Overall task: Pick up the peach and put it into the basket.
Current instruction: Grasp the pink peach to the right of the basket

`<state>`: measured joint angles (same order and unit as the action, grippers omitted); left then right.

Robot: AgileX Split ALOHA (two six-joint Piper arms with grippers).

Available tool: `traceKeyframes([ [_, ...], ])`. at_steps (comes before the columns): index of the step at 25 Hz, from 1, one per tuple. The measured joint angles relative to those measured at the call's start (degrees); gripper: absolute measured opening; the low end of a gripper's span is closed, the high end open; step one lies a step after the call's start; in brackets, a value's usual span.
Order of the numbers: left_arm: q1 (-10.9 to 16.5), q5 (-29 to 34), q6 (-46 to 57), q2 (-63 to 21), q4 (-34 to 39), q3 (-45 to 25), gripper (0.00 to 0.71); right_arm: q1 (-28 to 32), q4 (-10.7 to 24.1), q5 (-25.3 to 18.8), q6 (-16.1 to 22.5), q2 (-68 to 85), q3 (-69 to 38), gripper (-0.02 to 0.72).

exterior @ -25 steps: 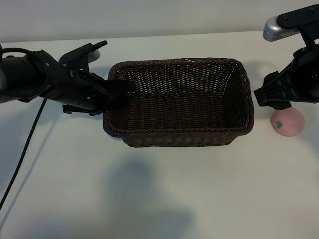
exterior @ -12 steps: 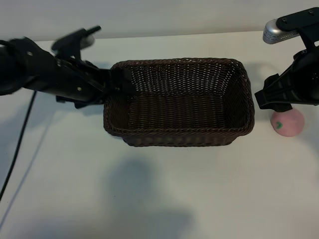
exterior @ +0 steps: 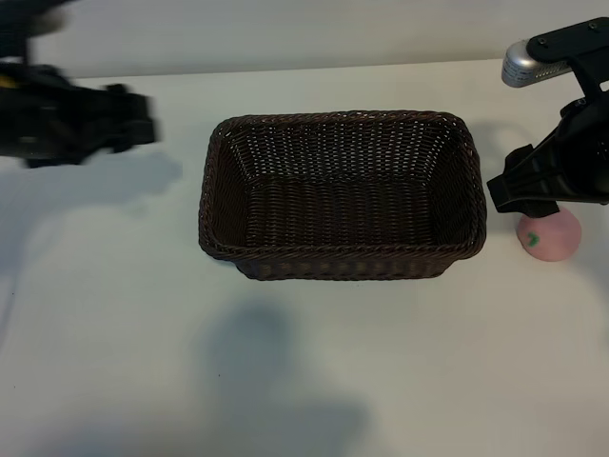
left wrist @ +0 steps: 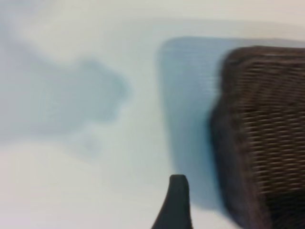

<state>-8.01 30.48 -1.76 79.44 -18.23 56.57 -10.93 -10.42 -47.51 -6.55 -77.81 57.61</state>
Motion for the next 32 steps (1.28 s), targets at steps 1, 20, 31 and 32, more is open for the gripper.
traceKeyframes([
  [1,2.3,1.9,0.0,-1.4,1.4,0.0,0.660,0.0,0.0,-0.1,0.0,0.0,0.0,0.585],
  [20,16.9,21.8,-5.3,-37.4,11.3,0.0,0.622,0.0,0.0,-0.1,0.0,0.0,0.0,0.585],
  [31,16.8,34.3,4.3,-58.3,20.5,-11.5,0.601,0.0,0.0,-0.1,-0.1,0.0,0.0,0.585],
  [32,16.5,34.4,4.3,-60.0,20.5,-13.2,0.600,0.0,0.0,-0.1,-0.1,0.0,0.0,0.585],
])
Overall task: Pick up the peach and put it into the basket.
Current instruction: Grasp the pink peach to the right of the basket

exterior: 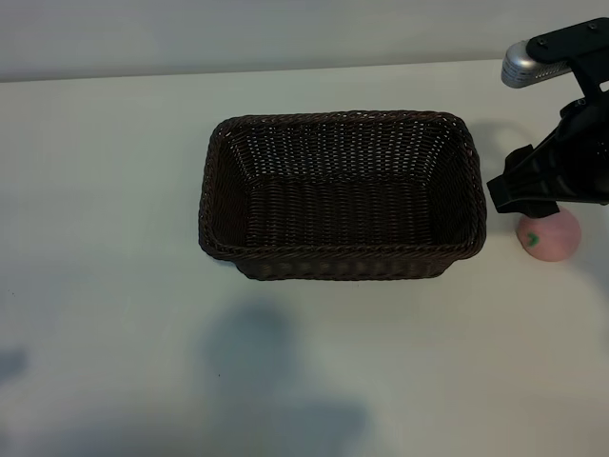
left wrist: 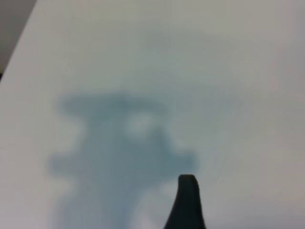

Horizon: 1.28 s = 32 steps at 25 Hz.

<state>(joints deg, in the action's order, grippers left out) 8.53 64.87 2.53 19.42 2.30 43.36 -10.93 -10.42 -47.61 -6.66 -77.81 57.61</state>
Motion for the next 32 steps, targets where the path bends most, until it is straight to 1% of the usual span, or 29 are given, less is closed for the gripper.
traceKeyframes([
  [2,-1.1,0.6,-0.4,-3.3,-0.1,-2.8,0.598,0.0,0.0,0.0,0.0,0.0,0.0,0.585],
  [5,-1.9,2.1,-1.2,-9.2,-1.1,-6.3,0.598,0.0,0.0,0.1,-0.1,0.0,0.0,0.585],
  [8,-2.2,2.1,-2.2,-15.8,-2.3,-9.1,0.598,0.0,-0.2,0.2,-0.1,0.0,0.0,0.585],
  [11,-2.3,2.1,-3.1,-19.6,-2.3,-11.8,0.597,0.0,-0.5,0.4,-0.1,0.0,0.0,0.585],
  [20,-2.3,1.6,-3.0,-19.8,-1.8,-13.0,0.596,0.0,-0.5,0.4,-0.1,0.0,0.0,0.585],
  [26,-2.3,-1.4,-2.9,-19.8,-1.9,-14.7,0.596,0.0,-0.5,0.4,-0.1,0.0,0.0,0.585],
  [32,-2.3,-1.9,-2.5,-19.9,-1.7,-14.8,0.596,0.0,-0.6,0.4,-0.1,0.0,0.0,0.585],
])
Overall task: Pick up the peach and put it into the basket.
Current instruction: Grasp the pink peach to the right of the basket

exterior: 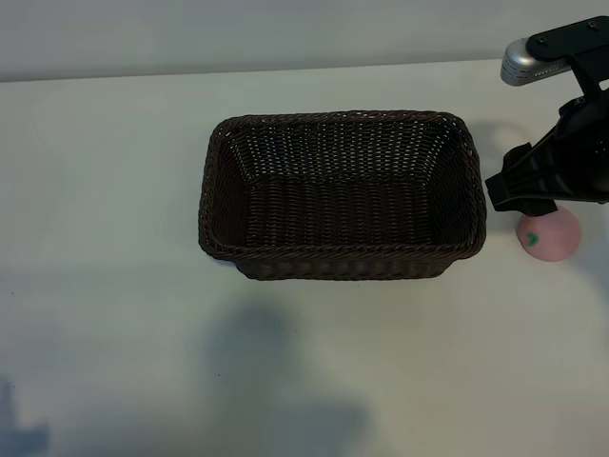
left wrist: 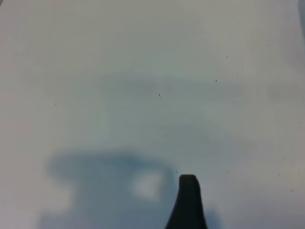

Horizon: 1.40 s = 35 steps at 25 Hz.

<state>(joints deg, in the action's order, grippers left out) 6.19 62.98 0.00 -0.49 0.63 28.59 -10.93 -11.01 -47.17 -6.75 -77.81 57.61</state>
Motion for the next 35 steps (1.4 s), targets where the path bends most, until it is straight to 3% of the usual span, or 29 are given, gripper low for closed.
traceKeyframes([
  [10,0.0,-0.3,0.0,0.0,-0.1,0.0,0.596,0.0,1.1,1.7,0.8,-0.4,0.0,0.567],
  [17,-0.1,-0.3,0.0,0.0,-0.1,0.0,0.596,0.2,10.4,4.2,12.4,-5.8,0.0,0.558],
  [22,-2.8,-0.3,0.0,0.0,-0.1,0.0,0.596,2.8,11.4,6.1,16.0,-11.4,0.0,0.558],
  [27,-7.7,-0.3,0.0,0.0,-0.1,0.0,0.596,7.5,11.5,7.4,16.4,-16.4,0.0,0.556],
  [30,-8.3,-0.3,0.0,0.0,-0.1,0.0,0.596,8.9,11.0,7.9,15.3,-18.8,0.0,0.556],
  [35,-8.4,-0.3,0.0,0.0,-0.1,0.0,0.596,9.0,5.7,8.8,10.8,-22.7,0.0,0.556],
])
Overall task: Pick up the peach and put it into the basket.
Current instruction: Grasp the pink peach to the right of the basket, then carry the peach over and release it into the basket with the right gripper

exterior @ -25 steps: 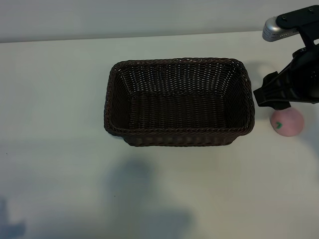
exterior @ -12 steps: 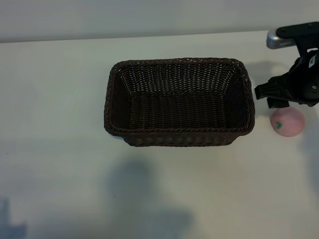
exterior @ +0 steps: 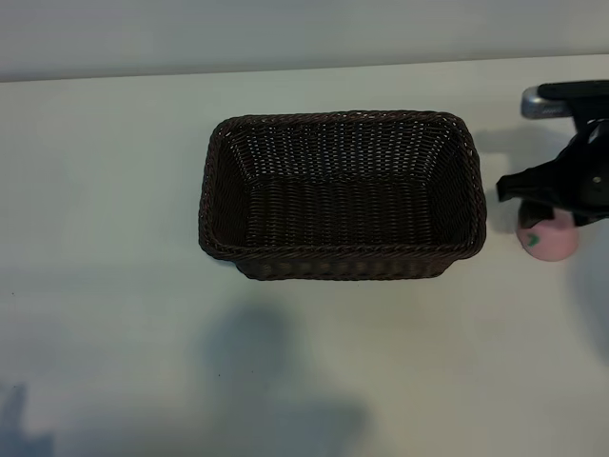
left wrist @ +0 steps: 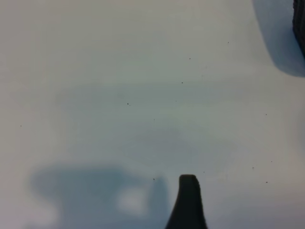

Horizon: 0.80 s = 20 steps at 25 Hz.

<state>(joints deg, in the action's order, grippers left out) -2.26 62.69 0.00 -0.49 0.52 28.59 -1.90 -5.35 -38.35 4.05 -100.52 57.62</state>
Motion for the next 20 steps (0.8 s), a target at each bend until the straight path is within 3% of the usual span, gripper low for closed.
traceKeyframes([
  [6,-0.1,0.0,0.0,0.0,0.0,0.0,0.596,0.0,1.3,1.6,0.8,-2.9,0.0,0.530],
  [8,-0.1,0.0,0.0,0.0,0.0,0.0,0.596,0.0,3.0,1.9,2.5,-3.2,0.0,0.472],
  [14,-0.1,0.0,-0.3,0.0,0.0,0.0,0.596,0.0,9.7,2.6,9.0,-3.6,0.0,0.187],
  [20,-0.1,0.0,0.0,0.0,0.0,0.0,0.596,0.0,11.0,2.5,9.6,-6.2,0.0,0.116],
])
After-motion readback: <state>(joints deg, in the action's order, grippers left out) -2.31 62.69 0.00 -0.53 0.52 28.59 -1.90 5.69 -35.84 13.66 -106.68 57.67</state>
